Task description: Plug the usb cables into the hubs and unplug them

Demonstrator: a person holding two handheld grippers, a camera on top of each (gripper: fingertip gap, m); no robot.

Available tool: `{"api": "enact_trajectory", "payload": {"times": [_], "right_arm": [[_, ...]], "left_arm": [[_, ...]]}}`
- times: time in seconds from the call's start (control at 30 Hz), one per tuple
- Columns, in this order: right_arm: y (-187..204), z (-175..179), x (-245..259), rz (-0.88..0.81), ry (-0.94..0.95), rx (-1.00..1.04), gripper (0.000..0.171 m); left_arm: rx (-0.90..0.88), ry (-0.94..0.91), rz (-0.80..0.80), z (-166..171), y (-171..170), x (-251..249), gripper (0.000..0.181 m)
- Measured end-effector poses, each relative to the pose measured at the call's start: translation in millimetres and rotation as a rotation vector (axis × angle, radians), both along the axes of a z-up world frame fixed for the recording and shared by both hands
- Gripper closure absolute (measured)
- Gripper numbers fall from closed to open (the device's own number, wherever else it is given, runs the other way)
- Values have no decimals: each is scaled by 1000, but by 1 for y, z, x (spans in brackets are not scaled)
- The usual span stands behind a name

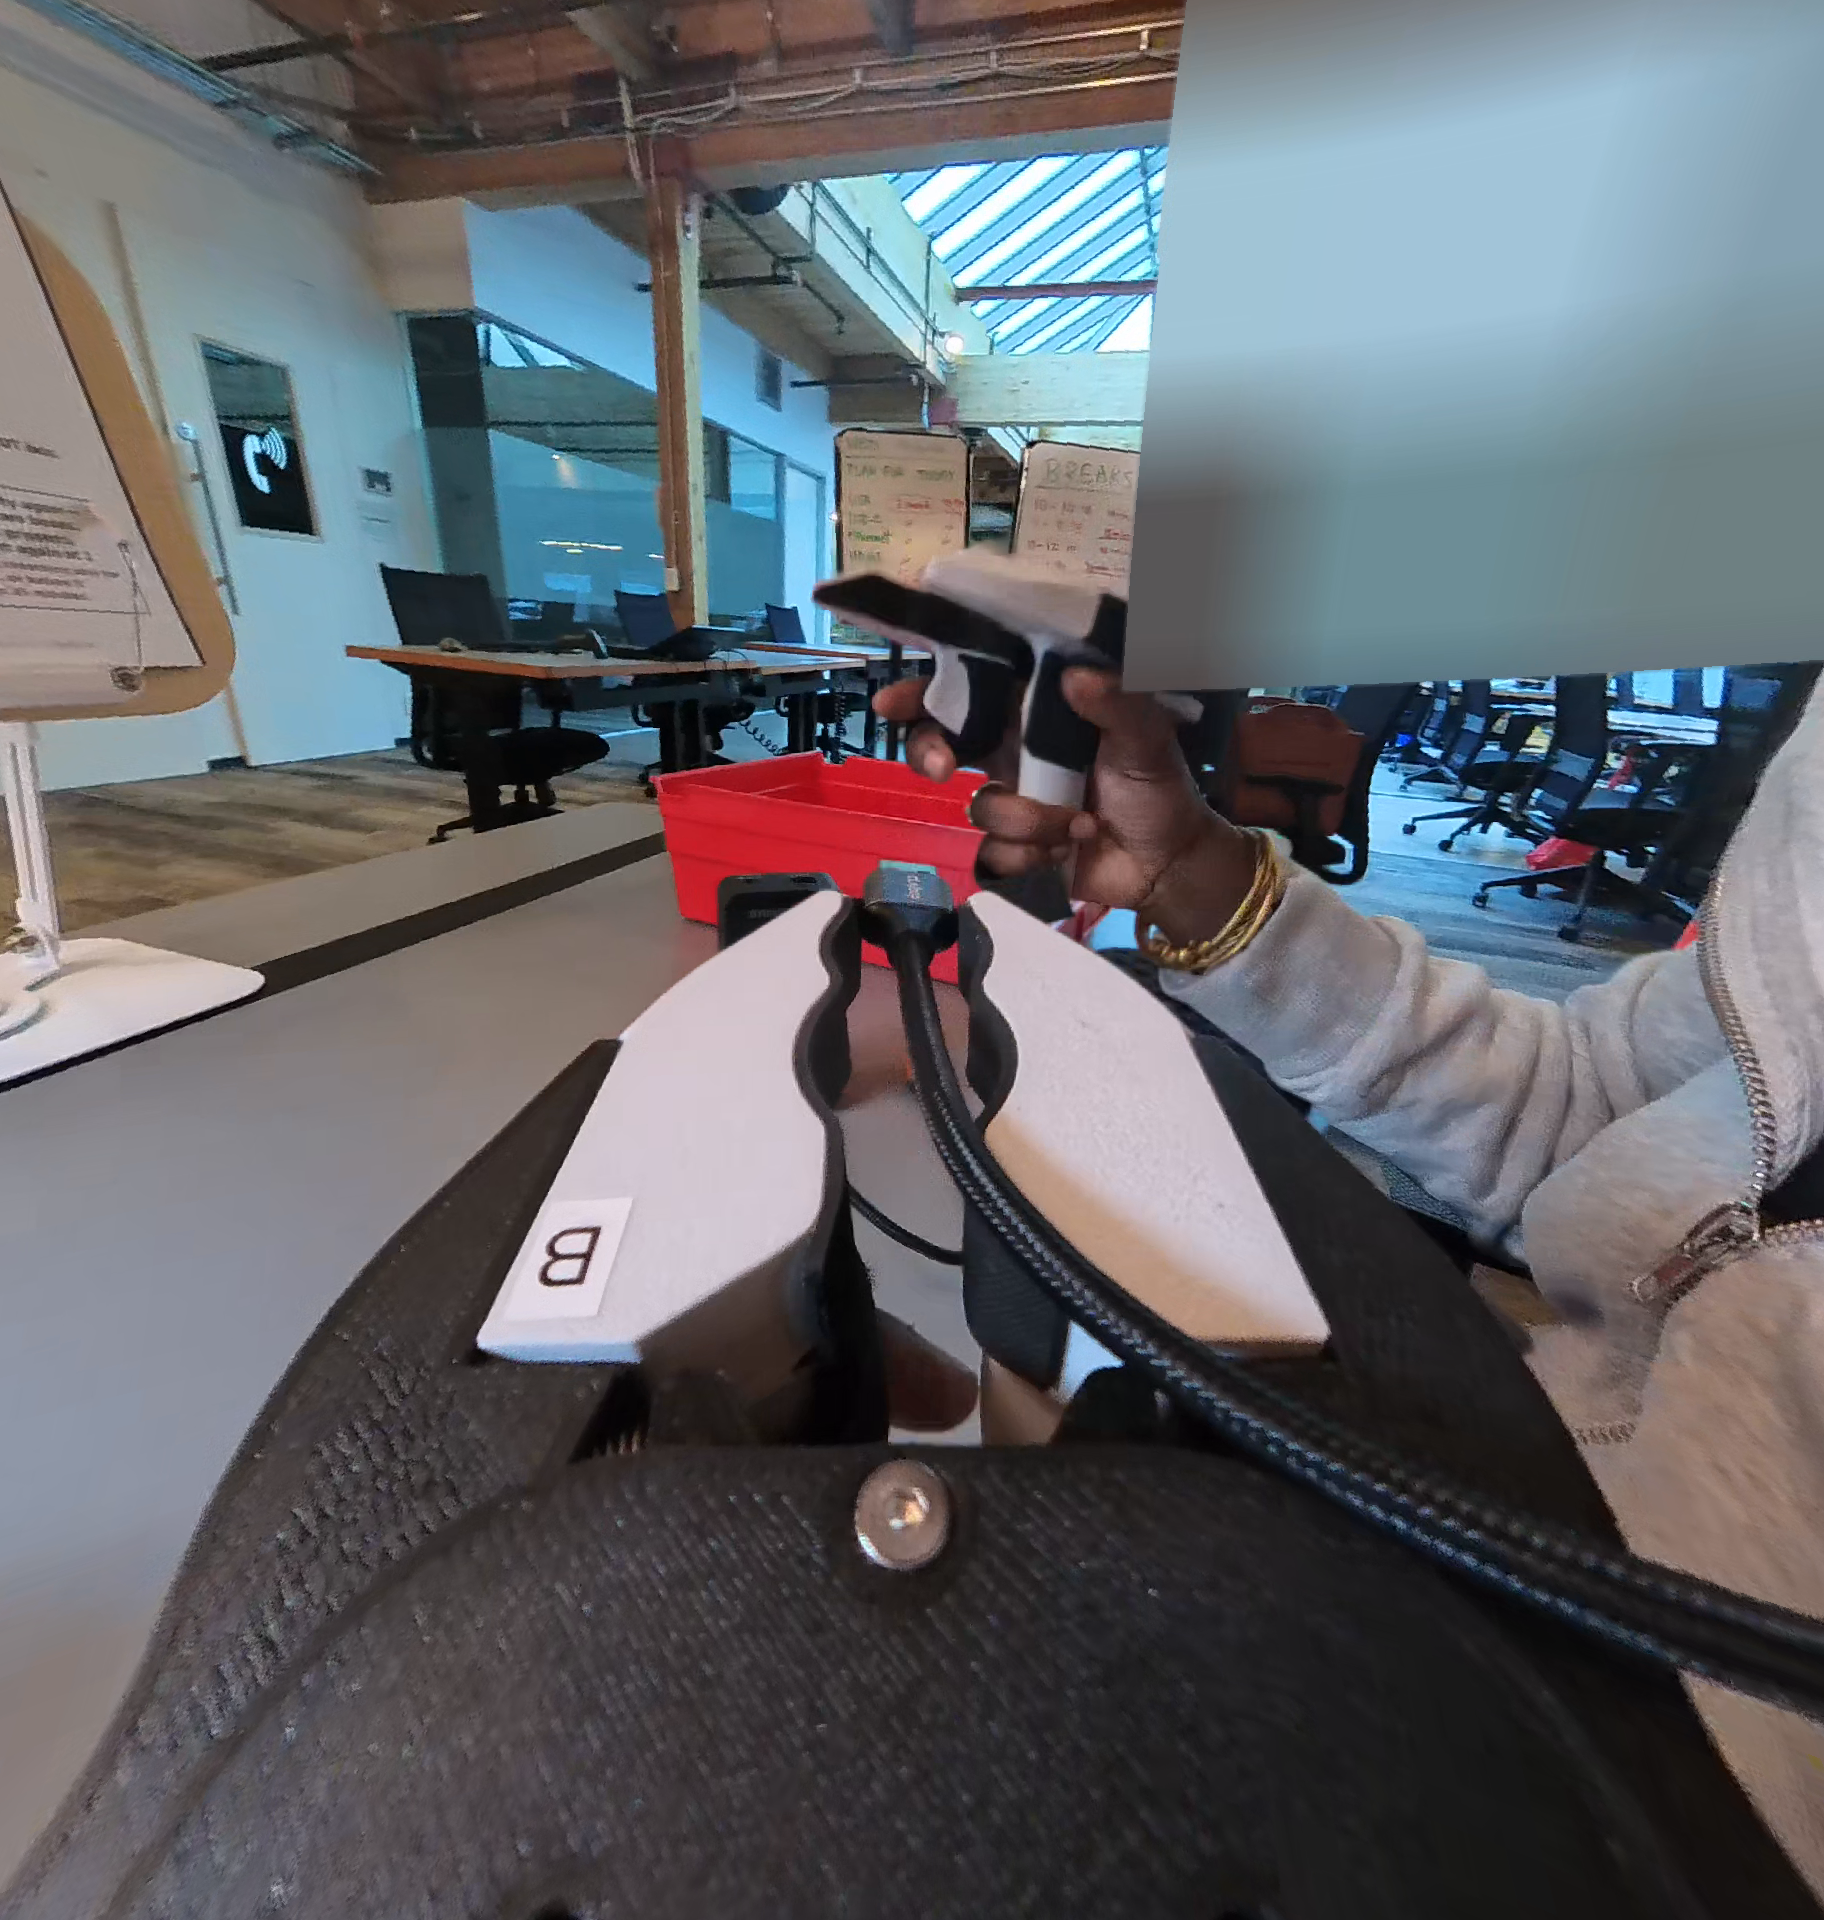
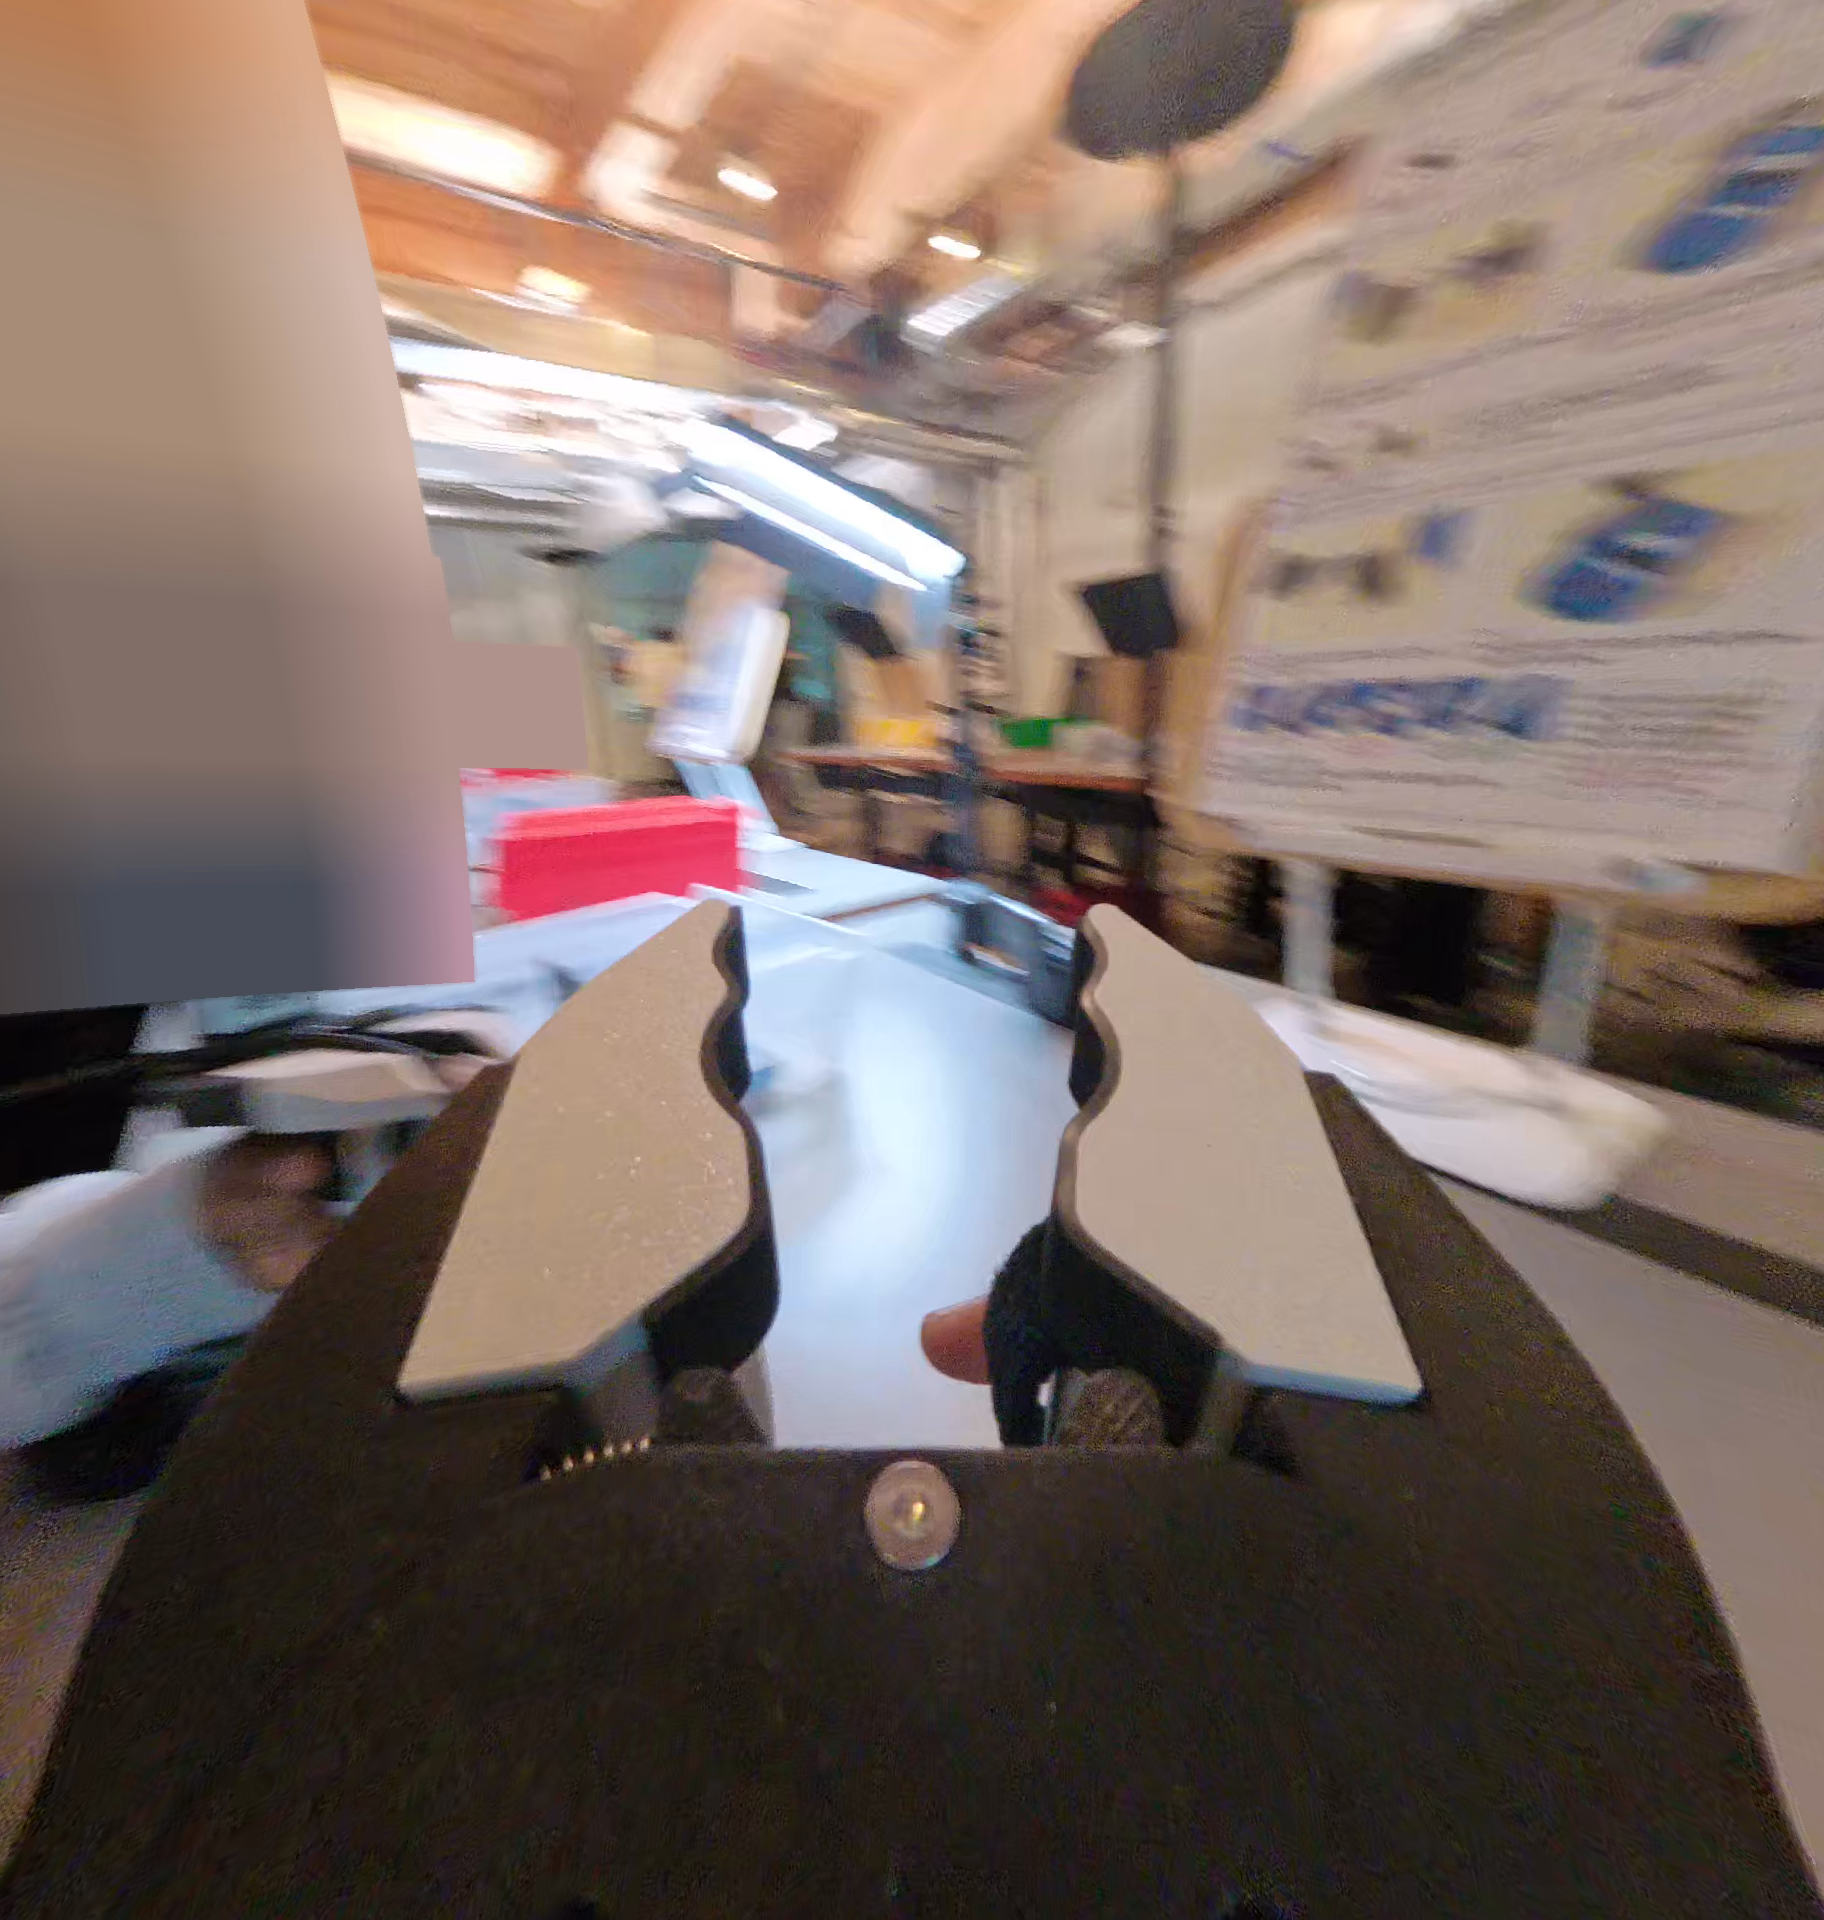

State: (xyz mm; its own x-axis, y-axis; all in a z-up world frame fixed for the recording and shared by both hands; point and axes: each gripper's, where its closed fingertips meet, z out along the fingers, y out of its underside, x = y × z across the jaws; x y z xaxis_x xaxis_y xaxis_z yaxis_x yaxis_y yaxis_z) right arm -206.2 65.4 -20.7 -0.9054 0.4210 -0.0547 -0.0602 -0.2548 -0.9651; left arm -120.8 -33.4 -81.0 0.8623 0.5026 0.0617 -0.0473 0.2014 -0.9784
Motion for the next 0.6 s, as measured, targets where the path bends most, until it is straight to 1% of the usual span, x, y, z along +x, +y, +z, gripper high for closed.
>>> {"api": "enact_trajectory", "payload": {"times": [0.07, 0.1, 0.13, 0.2, 0.23, 0.3, 0.4, 0.47, 0.53, 0.57, 0.6], "right_arm": [[25, -27, -30, -195, -59, 130, 95], [30, -49, -39, -235, -113, 224, 87], [30, -73, -42, -232, -174, 326, 81], [25, -121, -40, -193, -270, 527, 79], [22, -141, -39, -176, -297, 610, 81], [23, -169, -42, -177, -334, 729, 88], [17, -189, -44, -127, -390, 778, 100], [17, -203, -46, -140, -374, 857, 103], [16, -209, -49, -165, -334, 907, 115], [14, -209, -52, -183, -322, 901, 125], [14, -209, -55, -203, -313, 893, 138]], "left_arm": [[-11, -5, 9, -1, 0, -1, 164], [-20, -11, 19, -3, 0, -3, 164], [-23, -15, 24, -4, 0, -4, 164], [-17, -12, 24, -3, 0, -3, 164], [-13, -9, 23, -3, -1, -3, 164], [-9, -7, 25, -2, -1, -3, 164], [0, -9, 29, -1, -2, -3, 164], [2, -9, 26, -1, -2, -3, 164], [-7, -1, 24, -1, -1, -2, 164], [-13, 1, 23, -1, 0, -1, 164], [-16, 2, 24, -2, 0, -1, 164]]}}
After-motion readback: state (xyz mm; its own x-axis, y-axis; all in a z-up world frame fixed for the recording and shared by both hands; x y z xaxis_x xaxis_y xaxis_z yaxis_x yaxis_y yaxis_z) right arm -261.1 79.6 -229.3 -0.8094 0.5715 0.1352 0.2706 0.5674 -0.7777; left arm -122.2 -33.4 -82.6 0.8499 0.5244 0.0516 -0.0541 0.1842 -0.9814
